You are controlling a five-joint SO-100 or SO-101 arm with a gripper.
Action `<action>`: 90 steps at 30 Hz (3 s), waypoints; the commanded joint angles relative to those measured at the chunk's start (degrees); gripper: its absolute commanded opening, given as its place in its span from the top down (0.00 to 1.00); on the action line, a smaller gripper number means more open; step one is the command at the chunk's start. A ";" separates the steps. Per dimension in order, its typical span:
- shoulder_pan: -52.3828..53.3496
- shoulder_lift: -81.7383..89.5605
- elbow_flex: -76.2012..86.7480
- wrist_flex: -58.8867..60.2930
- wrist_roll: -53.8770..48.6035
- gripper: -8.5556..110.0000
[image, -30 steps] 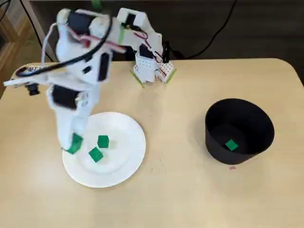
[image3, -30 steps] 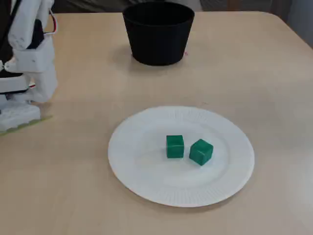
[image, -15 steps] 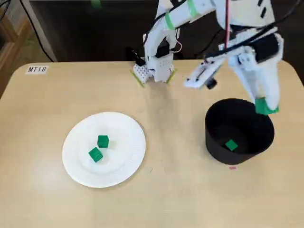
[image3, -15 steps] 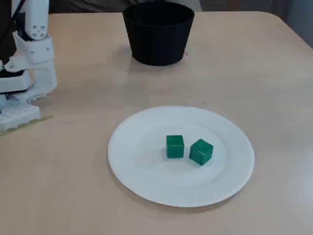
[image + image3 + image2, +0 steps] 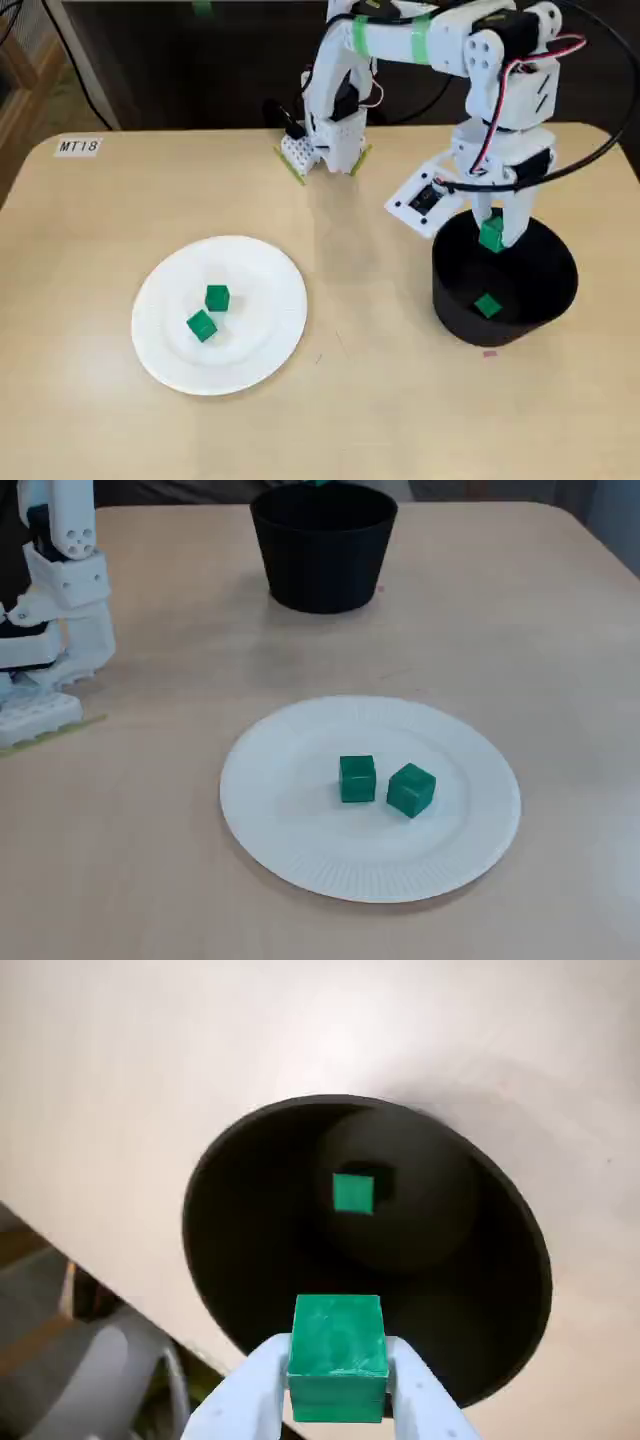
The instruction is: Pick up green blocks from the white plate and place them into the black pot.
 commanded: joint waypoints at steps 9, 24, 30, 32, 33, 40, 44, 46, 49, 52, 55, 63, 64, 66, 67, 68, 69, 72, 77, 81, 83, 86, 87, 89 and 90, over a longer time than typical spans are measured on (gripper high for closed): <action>-0.88 -0.62 0.00 0.09 -0.09 0.95; 0.53 1.14 -0.44 -6.33 -2.90 0.61; 8.79 14.06 1.93 -13.10 -1.76 0.95; 14.68 22.15 5.98 -14.59 -2.55 0.95; 17.93 26.89 9.58 -16.26 -2.81 0.95; 32.78 44.91 40.87 -32.17 -4.92 0.95; 38.94 42.10 49.39 -37.18 -6.94 0.95; 42.28 37.62 49.13 -37.71 -7.65 0.95; 46.85 30.67 46.76 -38.58 -6.59 0.95; 51.06 24.17 42.28 -38.23 -4.22 0.95; 54.40 18.28 38.50 -37.27 -0.88 0.95; 58.54 11.69 36.30 -33.31 0.53 0.71; 59.06 11.34 36.30 -33.13 0.62 0.71; 59.94 10.11 36.21 -33.13 0.88 0.71; 60.29 9.32 35.86 -33.13 0.97 0.71; 60.73 8.53 35.33 -33.13 1.05 0.71; 61.17 7.47 34.72 -33.13 1.14 0.71; 62.23 3.69 31.20 -32.70 0.62 0.70; 62.58 -3.60 22.85 -29.18 -0.53 0.66; 62.67 -8.00 17.40 -26.19 1.05 0.66; 62.67 -9.67 15.73 -25.93 2.46 0.68; 62.67 -13.54 11.16 -22.24 3.16 0.69; 62.67 -14.33 10.20 -21.53 3.16 0.69; 62.67 -15.03 9.76 -20.92 3.43 0.69; 62.67 -15.21 9.67 -20.48 3.60 0.68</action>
